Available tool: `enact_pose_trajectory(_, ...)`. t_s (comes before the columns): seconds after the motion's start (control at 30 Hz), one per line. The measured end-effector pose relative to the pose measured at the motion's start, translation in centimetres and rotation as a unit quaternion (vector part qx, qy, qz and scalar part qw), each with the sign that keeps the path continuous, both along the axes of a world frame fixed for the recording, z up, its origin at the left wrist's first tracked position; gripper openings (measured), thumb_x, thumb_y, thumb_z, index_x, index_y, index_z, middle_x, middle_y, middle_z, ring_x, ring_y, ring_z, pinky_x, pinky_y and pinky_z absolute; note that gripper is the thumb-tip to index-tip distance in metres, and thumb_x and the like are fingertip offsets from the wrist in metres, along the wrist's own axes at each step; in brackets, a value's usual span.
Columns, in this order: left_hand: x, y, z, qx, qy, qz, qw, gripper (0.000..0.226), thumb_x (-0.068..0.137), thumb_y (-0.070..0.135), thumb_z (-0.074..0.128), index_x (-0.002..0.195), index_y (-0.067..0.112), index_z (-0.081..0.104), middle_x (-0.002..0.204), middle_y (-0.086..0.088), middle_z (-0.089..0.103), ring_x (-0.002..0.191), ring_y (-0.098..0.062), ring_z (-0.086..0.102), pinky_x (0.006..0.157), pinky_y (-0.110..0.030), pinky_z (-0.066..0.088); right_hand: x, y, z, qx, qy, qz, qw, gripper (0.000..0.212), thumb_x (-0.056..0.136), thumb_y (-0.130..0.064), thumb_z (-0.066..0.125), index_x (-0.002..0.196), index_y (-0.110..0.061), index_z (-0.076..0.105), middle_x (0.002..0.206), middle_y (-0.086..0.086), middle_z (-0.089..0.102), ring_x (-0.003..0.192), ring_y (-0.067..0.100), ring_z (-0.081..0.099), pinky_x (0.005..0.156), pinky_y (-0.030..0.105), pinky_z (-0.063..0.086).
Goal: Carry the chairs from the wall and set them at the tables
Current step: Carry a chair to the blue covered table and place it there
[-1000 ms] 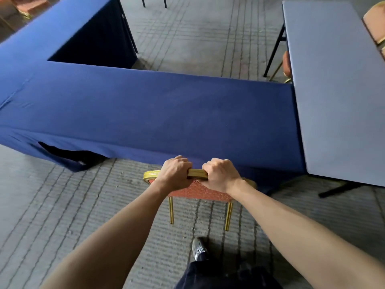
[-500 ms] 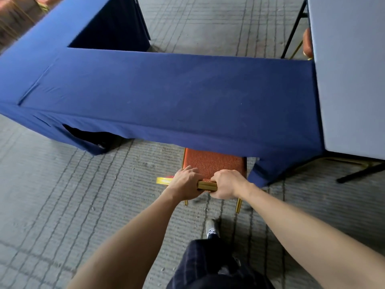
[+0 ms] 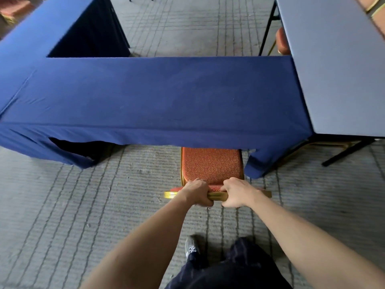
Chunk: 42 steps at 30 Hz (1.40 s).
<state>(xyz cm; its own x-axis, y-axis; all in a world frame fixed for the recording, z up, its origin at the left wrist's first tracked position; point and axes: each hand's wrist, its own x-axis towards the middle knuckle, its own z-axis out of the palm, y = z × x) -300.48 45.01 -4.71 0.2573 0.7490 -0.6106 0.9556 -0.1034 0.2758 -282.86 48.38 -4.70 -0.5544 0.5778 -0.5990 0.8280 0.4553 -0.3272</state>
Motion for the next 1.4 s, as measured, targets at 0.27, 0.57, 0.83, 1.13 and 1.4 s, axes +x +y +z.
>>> enact_pose_trajectory(0.27,0.4,-0.8,-0.9,0.046,-0.028,0.055,0.997,0.034,0.075,0.038,0.064,0.102,0.018,0.066,0.1,0.003,0.053,0.107,-0.022,0.054,0.089,-0.032,0.045,0.8,-0.7,-1.7,0.046,0.051,-0.062,0.996,0.036,0.067,-0.055,0.064,0.09,-0.03,0.072,0.082,-0.012,0.048,0.081,0.014,0.055,0.075,0.03,0.048)
enact_pose_trajectory(0.57,1.5,-1.2,-1.5,0.074,-0.034,0.164,0.983,0.046,0.063,0.062,0.065,0.089,0.026,0.054,0.094,0.005,0.062,0.08,-0.018,0.061,0.07,-0.029,0.05,1.9,-0.4,-1.2,0.097,0.076,0.002,0.992,0.047,0.078,-0.056,0.064,0.1,-0.016,0.074,0.094,-0.002,0.058,0.088,0.019,0.057,0.086,0.032,0.049)
enact_pose_trajectory(0.83,2.1,1.8,-1.4,0.132,-0.032,0.156,0.978,0.036,0.069,0.054,0.067,0.079,0.024,0.05,0.085,0.003,0.061,0.073,-0.021,0.063,0.065,-0.029,0.048,2.5,2.4,-0.4,0.066,0.071,-0.01,0.995,0.037,0.079,-0.048,0.054,0.086,-0.016,0.07,0.083,-0.003,0.051,0.084,0.02,0.056,0.084,0.035,0.052)
enact_pose_trajectory(1.13,4.4,7.8,-1.1,0.137,-0.018,0.146,0.98,0.029,0.071,0.046,0.067,0.077,0.022,0.051,0.082,0.001,0.062,0.071,-0.022,0.058,0.064,-0.029,0.045,4.9,8.5,0.1,0.079,0.072,-0.012,0.994,0.032,0.077,-0.045,0.054,0.081,-0.019,0.073,0.078,-0.004,0.045,0.083,0.023,0.055,0.079,0.037,0.051)
enact_pose_trajectory(1.4,1.8,15.0,-0.4,0.152,0.016,0.115,0.982,0.027,0.063,0.044,0.065,0.075,0.023,0.051,0.08,0.002,0.064,0.076,-0.028,0.063,0.065,-0.029,0.044,2.7,14.2,0.4,0.092,0.113,-0.006,0.989,0.024,0.086,-0.036,0.058,0.09,-0.018,0.073,0.091,0.007,0.058,0.093,0.028,0.056,0.081,0.034,0.044)
